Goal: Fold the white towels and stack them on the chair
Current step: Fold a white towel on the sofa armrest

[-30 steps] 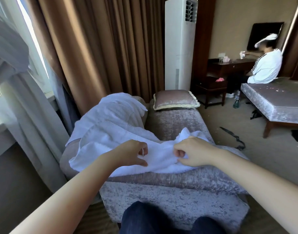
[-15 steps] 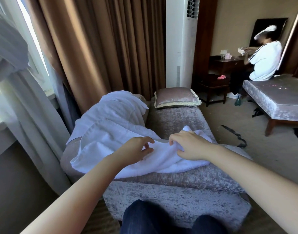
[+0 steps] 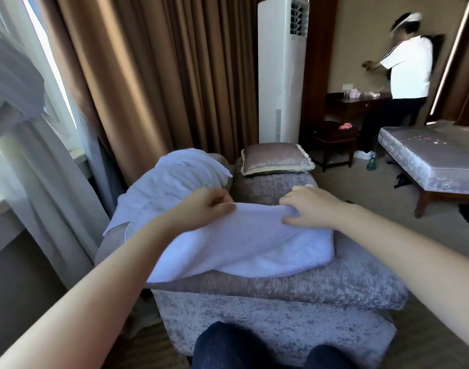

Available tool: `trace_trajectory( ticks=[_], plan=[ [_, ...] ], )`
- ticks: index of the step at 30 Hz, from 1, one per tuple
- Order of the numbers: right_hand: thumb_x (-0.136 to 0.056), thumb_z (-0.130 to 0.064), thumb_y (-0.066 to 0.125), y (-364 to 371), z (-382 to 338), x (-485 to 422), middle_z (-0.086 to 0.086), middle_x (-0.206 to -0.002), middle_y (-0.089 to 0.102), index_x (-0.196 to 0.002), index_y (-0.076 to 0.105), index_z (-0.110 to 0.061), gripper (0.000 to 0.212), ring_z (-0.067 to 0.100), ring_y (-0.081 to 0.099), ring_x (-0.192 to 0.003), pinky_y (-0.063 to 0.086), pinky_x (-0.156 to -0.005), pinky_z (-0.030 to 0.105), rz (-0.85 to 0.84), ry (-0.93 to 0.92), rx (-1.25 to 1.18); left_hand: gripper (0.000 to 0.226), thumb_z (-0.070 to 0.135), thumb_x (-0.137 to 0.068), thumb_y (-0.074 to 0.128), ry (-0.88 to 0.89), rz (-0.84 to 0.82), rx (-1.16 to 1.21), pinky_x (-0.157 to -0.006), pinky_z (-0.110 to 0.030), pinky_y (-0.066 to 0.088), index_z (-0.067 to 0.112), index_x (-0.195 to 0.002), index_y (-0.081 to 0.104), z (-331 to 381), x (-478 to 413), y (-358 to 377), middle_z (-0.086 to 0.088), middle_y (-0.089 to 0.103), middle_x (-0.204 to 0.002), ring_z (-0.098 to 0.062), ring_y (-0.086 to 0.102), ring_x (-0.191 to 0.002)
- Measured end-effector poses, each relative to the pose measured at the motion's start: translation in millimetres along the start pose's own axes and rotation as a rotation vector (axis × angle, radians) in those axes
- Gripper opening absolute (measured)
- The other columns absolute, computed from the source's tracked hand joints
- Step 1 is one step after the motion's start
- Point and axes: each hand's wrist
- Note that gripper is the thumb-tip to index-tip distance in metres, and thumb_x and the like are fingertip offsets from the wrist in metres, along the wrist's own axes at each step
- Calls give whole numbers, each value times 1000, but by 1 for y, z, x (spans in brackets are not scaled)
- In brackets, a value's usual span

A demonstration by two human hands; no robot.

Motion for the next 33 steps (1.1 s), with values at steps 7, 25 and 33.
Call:
trace_trajectory(
  ticks=[7,25,33],
  plan=[
    [-82,-38,65,-40,34,6,-7,-65,43,-62,39,-26,35,10,42,-63,45,-67,35,-90,159,89,21,40,-84,71,-134,-307,-520,-64,-19,37,19,-87,68,-19,13,-56,14,53,-74,-8,52,-76],
    [-96,-29,54,-66,53,15,-1,-70,47,-70,46,-17,30,19,48,-66,35,-52,31,60,450,-42,23,15,-90,61,-407,438,-362,-46,-22,38,6,-69,57,-30,21,-140,-3,64,-47,-11,61,-40],
    [-95,-33,58,-138,75,-8,15,-66,62,-69,49,-15,33,31,60,-71,38,-61,37,926,608,-417,22,13,-94,53,-268,842,-211,-50,-31,49,-6,-85,54,-22,-18,-179,-20,63,-76,-29,66,-62]
  ],
)
Point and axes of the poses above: each hand's wrist, its own x-axis away from the middle knuckle, its own y-axis out of the palm, z = x × y
